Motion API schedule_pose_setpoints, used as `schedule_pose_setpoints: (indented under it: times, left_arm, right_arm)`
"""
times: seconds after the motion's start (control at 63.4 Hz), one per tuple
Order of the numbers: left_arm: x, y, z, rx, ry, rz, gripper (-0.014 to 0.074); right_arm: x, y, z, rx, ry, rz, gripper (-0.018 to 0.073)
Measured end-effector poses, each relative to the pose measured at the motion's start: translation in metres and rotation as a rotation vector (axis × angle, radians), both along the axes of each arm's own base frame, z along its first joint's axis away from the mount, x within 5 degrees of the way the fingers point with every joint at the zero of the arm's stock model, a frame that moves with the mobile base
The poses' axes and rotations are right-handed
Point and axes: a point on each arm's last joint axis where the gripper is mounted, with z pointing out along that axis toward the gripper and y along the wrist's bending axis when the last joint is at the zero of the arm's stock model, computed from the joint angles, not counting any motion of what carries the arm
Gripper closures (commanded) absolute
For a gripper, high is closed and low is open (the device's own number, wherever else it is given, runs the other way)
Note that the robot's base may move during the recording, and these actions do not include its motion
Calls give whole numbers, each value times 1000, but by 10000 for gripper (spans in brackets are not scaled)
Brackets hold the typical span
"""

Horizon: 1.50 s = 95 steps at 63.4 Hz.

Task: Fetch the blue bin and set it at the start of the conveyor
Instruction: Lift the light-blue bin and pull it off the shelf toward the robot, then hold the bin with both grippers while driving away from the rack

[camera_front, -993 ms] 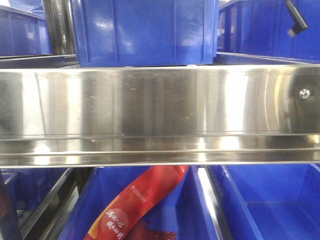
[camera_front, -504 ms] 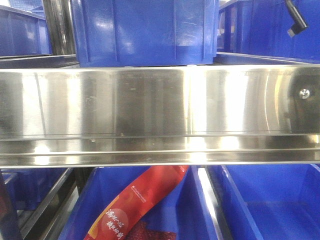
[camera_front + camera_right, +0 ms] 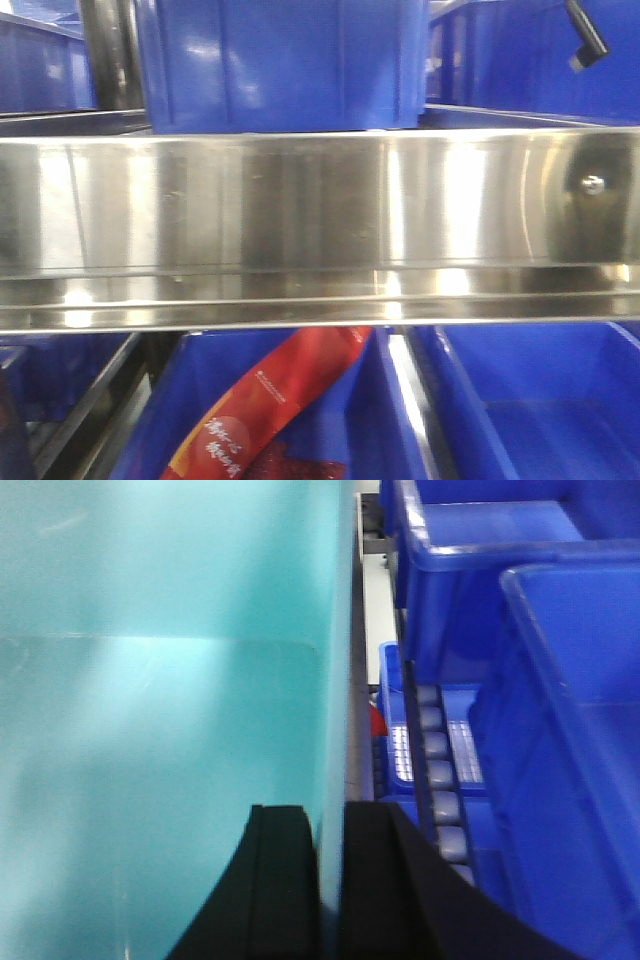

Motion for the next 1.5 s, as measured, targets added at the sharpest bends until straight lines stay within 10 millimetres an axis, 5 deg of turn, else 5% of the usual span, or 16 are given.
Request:
schedule_pose_setpoints:
  times: [1.497]
  left_arm:
    - [1, 0, 1, -3, -13, -4, 708]
  right_arm:
    - [2, -1, 3, -16, -35, -7, 721]
